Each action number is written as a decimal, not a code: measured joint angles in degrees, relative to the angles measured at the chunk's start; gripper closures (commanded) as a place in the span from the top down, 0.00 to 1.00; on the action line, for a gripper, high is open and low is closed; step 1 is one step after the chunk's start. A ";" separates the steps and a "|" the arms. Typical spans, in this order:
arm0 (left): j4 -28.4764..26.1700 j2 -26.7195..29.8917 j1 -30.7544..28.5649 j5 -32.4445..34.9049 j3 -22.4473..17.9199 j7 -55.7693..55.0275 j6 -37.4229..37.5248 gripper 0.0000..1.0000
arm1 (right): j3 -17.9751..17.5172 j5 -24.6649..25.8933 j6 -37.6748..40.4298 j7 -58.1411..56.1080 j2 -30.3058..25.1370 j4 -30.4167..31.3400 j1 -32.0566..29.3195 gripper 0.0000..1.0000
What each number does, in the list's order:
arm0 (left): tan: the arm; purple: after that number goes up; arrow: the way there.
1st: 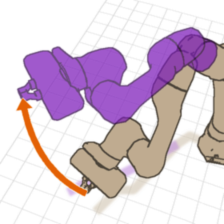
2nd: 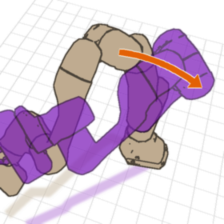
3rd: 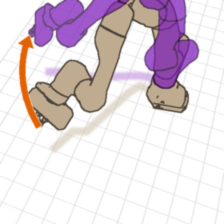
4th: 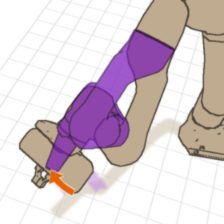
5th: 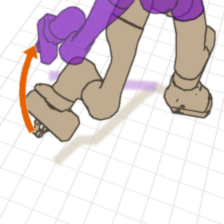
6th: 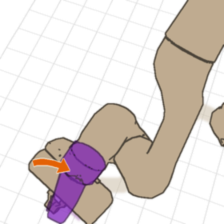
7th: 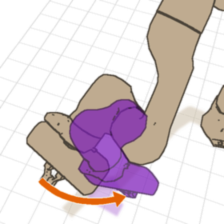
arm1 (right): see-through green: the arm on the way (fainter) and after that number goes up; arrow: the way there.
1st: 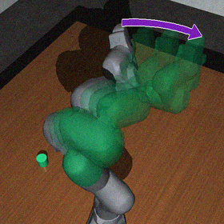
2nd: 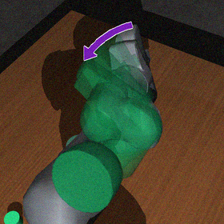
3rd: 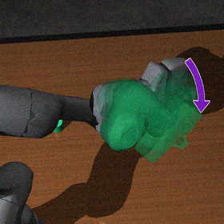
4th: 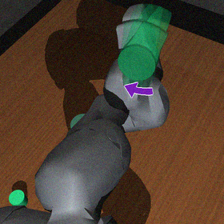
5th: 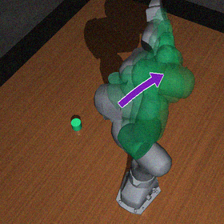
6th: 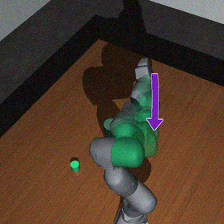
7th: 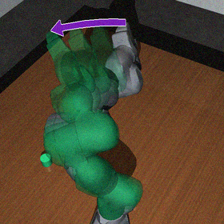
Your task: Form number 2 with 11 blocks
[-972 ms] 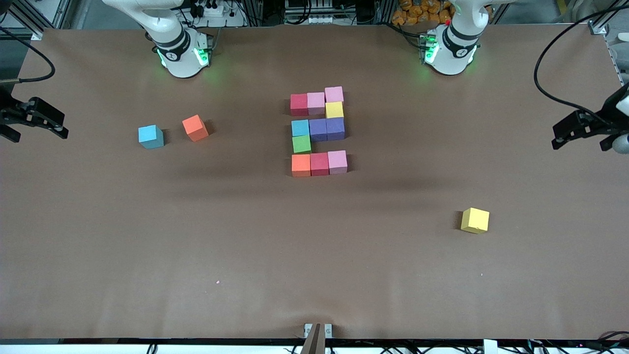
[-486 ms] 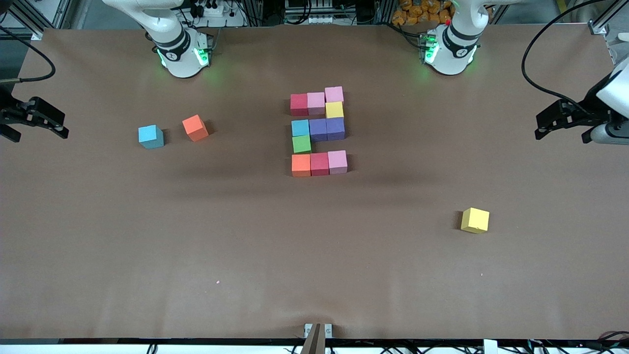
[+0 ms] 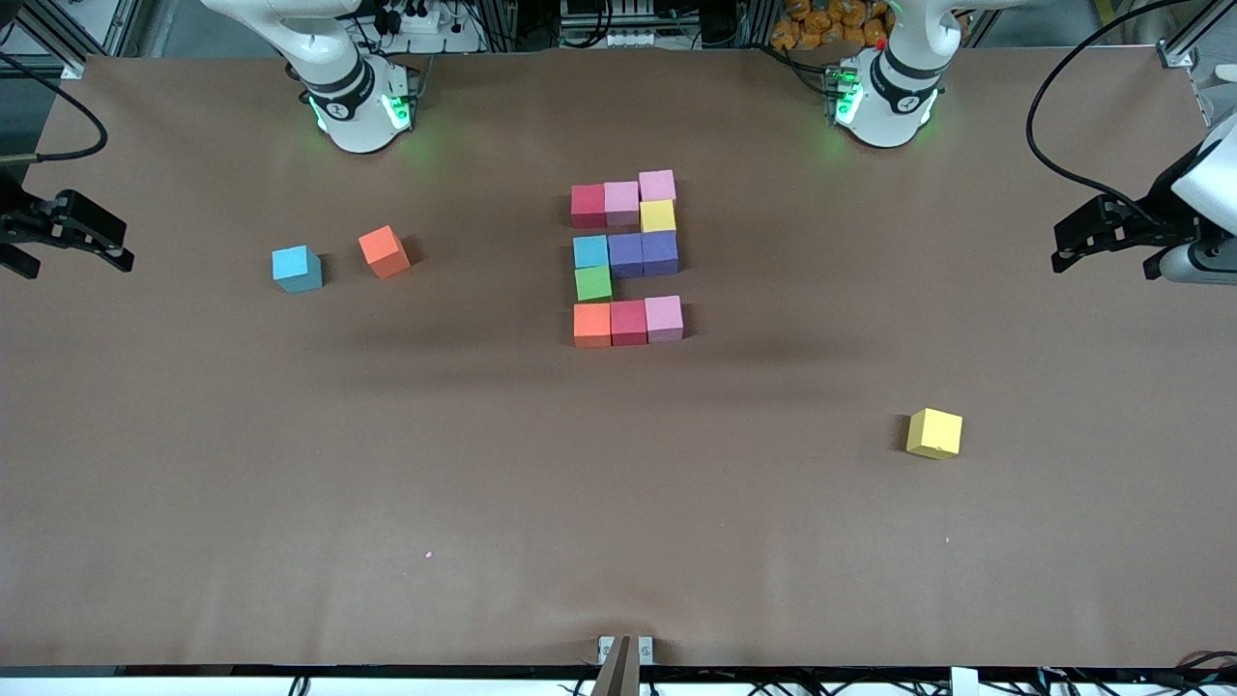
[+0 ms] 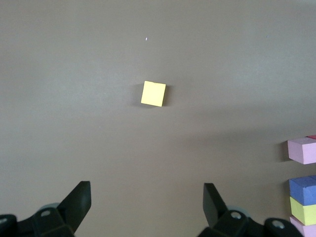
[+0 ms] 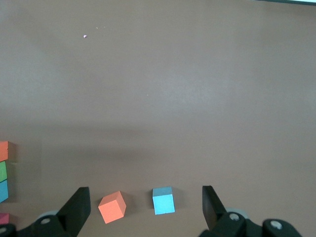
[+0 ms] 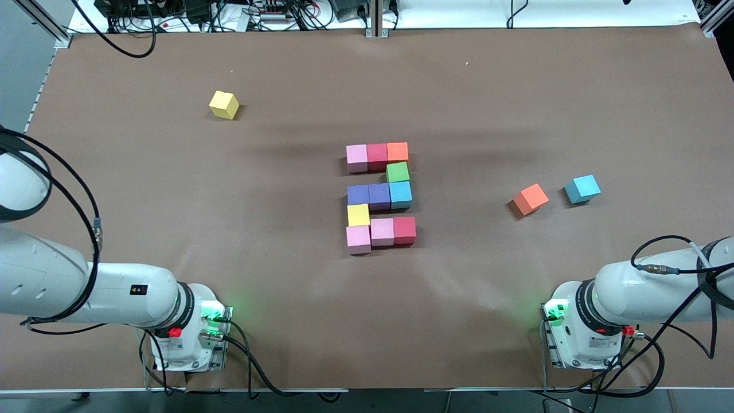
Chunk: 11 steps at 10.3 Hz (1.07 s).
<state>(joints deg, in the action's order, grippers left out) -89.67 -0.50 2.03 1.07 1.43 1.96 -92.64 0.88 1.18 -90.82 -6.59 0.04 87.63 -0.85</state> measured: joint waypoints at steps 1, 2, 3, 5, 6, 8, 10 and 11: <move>0.00 0.01 0.16 0.73 0.00 0.00 0.23 1.00 | 0.06 0.00 0.00 0.00 -0.11 -0.01 0.00 1.00; -0.02 0.02 0.18 0.80 0.00 -0.06 0.81 1.00 | 0.07 0.00 -0.07 0.00 -0.22 -0.04 0.00 1.00; -0.04 0.02 0.18 0.80 0.01 -0.07 1.19 1.00 | 0.07 0.00 -0.10 0.00 -0.25 -0.04 0.00 1.00; -0.05 0.11 0.19 0.80 0.06 -0.08 1.41 1.00 | 0.06 0.00 -0.13 0.00 -0.25 -0.04 0.00 1.00; -0.05 0.25 0.19 0.80 0.03 -0.11 1.44 1.00 | 0.05 0.00 -0.16 0.00 -0.25 -0.04 0.01 1.00; -0.04 0.58 0.18 0.80 -0.08 -0.12 1.45 1.00 | 0.01 0.00 -0.16 0.00 -0.25 -0.04 0.11 1.00; -0.05 0.63 0.19 -0.04 -0.08 -0.12 1.45 1.00 | 0.01 0.00 -0.16 0.00 -0.25 -0.04 0.14 1.00; -0.06 0.63 0.22 -0.54 -0.06 -0.12 1.45 1.00 | 0.02 0.00 -0.11 0.01 -0.25 -0.04 0.14 1.00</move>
<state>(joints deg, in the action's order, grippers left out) -89.73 0.13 2.25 0.54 1.36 1.84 -91.20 0.90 1.18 -90.93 -6.59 -0.21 87.58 -0.71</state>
